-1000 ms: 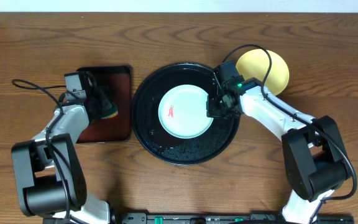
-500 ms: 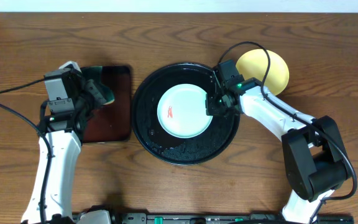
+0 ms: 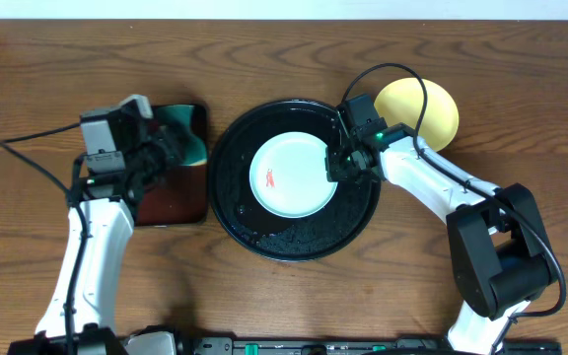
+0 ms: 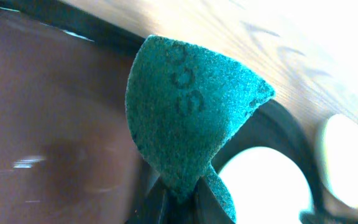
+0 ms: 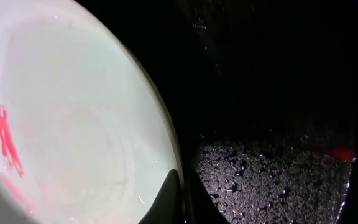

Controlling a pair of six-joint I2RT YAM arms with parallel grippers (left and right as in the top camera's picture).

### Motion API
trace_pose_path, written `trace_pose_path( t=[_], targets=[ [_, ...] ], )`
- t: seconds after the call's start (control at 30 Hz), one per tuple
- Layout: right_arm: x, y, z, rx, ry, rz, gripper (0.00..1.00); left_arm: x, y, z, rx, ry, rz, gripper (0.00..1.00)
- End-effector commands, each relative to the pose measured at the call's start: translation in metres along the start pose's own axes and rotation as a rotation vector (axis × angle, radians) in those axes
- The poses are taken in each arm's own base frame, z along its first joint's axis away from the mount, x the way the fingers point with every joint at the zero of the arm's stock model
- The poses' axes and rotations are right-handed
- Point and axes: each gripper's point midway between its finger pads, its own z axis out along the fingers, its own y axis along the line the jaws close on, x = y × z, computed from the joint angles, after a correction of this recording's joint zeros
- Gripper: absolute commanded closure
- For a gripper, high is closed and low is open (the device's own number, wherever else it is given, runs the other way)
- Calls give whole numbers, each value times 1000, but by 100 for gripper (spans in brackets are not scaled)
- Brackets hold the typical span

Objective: Clean dirty plates on tray and stack at the side
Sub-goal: 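Bring the sponge with the left gripper onto the blue plate, then scrub the blue plate with the sponge, right gripper holding it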

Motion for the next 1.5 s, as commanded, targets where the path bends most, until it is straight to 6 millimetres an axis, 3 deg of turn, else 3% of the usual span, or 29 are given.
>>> trace_pose_path(
  t=[0.0,0.13,0.33,0.4,0.53,0.83,0.93,1.07,1.13,1.3,1.47],
  targets=[
    [-3,6,4,0,-11,-37,99,17,-53,-5,165,69,59,93],
    [7,11,20,-45,39,-30,99,54,-85,8,202,174,77,92],
    [14,6,32,-35,73,-1,99,91,-90,31,72,220,72,93],
    [12,6,32,-37,67,-1,99,115,-99,43,73,282,104,92],
    [12,6,32,-37,68,24,99,140,-93,69,-8,320,82,92],
    [13,6,32,-34,72,31,99,174,-87,118,-35,368,88,92],
    [15,5,32,-32,78,33,99,170,-58,126,-169,323,112,93],
    [17,4,32,-24,88,34,99,146,-13,121,-397,206,199,93],
    [19,3,32,-21,94,32,99,135,-3,118,-454,170,273,93],
    [21,1,32,-10,104,27,99,107,12,106,-576,69,377,92],
    [26,-6,31,27,118,30,99,82,5,93,-606,-21,424,93]
  ],
)
